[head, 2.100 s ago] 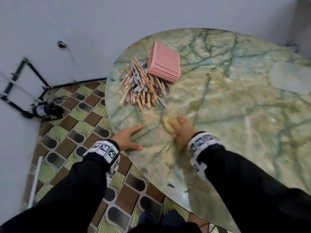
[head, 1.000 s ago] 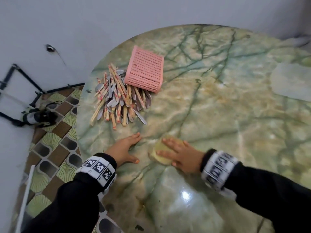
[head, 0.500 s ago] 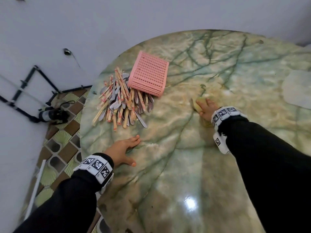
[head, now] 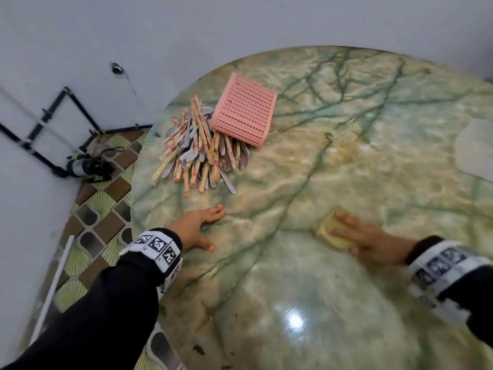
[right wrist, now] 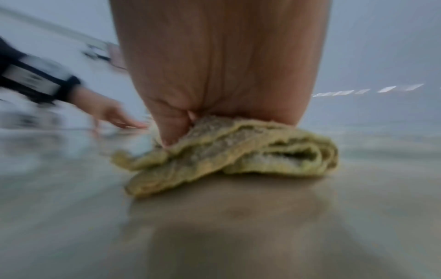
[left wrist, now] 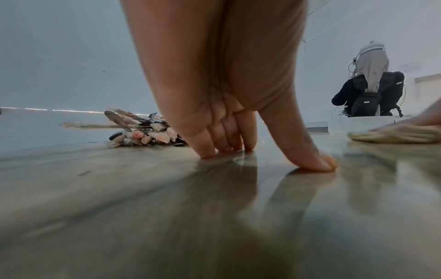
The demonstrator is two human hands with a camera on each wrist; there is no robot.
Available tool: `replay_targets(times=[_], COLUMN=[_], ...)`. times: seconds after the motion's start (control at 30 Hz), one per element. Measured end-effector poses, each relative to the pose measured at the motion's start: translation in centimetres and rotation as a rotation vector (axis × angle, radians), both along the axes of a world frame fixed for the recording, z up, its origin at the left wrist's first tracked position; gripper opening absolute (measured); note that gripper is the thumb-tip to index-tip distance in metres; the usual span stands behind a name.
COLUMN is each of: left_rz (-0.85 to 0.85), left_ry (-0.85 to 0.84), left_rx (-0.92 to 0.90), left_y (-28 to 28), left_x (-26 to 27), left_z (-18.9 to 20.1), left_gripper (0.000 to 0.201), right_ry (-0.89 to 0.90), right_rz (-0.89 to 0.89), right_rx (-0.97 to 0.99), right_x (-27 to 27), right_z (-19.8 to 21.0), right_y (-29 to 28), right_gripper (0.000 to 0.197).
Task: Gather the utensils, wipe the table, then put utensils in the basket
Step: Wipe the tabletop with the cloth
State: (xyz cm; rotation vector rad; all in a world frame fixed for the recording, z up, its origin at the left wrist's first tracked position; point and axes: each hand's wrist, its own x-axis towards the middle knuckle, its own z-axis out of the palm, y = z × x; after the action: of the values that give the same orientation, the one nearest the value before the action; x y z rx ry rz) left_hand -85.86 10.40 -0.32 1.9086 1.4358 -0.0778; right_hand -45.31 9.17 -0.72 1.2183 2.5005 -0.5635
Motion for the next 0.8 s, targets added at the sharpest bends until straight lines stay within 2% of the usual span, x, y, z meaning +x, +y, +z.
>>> replay_targets(times=[0.03, 0.07, 0.1, 0.13, 0.17, 0.2, 0.23, 0.3, 0.4, 0.47, 0.53, 0.6, 0.63, 0.73, 0.77, 0.8], left_rz=[-0.001, 0.001, 0.004, 0.007, 0.008, 0.009, 0.012, 0.017, 0.017, 0.011, 0.006, 0.002, 0.000, -0.011, -0.013, -0.013], left_ry=[-0.002, -0.007, -0.015, -0.024, -0.029, -0.029, -0.026, -0.022, -0.031, -0.040, -0.055, -0.064, -0.065, -0.052, -0.046, -0.041], left_rx=[-0.002, -0.004, -0.006, -0.010, -0.012, -0.014, -0.017, -0.025, -0.031, -0.040, -0.053, -0.057, -0.055, -0.047, -0.045, -0.043], left_y=[0.0, 0.0, 0.1, 0.1, 0.1, 0.2, 0.2, 0.2, 0.2, 0.3, 0.4, 0.5, 0.5, 0.3, 0.2, 0.1], left_x=[0.0, 0.0, 0.0, 0.0, -0.1, -0.1, -0.1, -0.2, -0.4, -0.5, -0.6, -0.7, -0.7, -0.5, -0.4, -0.4], left_z=[0.0, -0.1, -0.1, -0.1, -0.2, -0.2, -0.2, -0.1, -0.1, -0.1, -0.2, -0.2, -0.2, -0.1, 0.0, 0.0], left_gripper=[0.094, 0.094, 0.094, 0.094, 0.094, 0.094, 0.094, 0.094, 0.094, 0.093, 0.089, 0.084, 0.082, 0.079, 0.077, 0.075], right_ry=[-0.025, -0.001, -0.010, -0.040, -0.067, -0.077, -0.060, -0.052, -0.055, -0.079, -0.019, -0.008, 0.011, -0.111, -0.031, -0.045], right_rz=[-0.118, -0.165, -0.276, -0.408, -0.529, -0.571, -0.558, -0.442, -0.130, 0.067, 0.240, 0.222, 0.226, 0.184, 0.094, -0.020], right_rx=[-0.026, 0.042, 0.032, 0.044, 0.079, 0.108, 0.133, 0.128, 0.085, 0.045, 0.014, -0.082, -0.043, -0.130, -0.059, 0.001], right_x=[1.4, 2.5, 2.6, 1.9, 0.3, -1.7, -4.2, -9.7, -16.4, -18.3, -18.0, -16.2, -14.8, -10.3, -9.0, -8.5], right_z=[-0.3, -0.9, -0.9, -1.2, -1.4, -1.3, -1.3, -1.4, -1.0, -0.6, -0.4, 0.8, 0.8, 0.4, 0.0, -0.2], right_y=[2.1, 4.5, 6.4, 8.1, 9.2, 10.1, 10.6, 9.8, 4.2, -0.7, -5.7, -8.8, -9.1, -5.0, -3.0, -1.4], right_gripper=[0.089, 0.119, 0.132, 0.121, 0.093, 0.069, 0.061, 0.061, 0.060, 0.061, 0.062, 0.061, 0.061, 0.055, 0.057, 0.059])
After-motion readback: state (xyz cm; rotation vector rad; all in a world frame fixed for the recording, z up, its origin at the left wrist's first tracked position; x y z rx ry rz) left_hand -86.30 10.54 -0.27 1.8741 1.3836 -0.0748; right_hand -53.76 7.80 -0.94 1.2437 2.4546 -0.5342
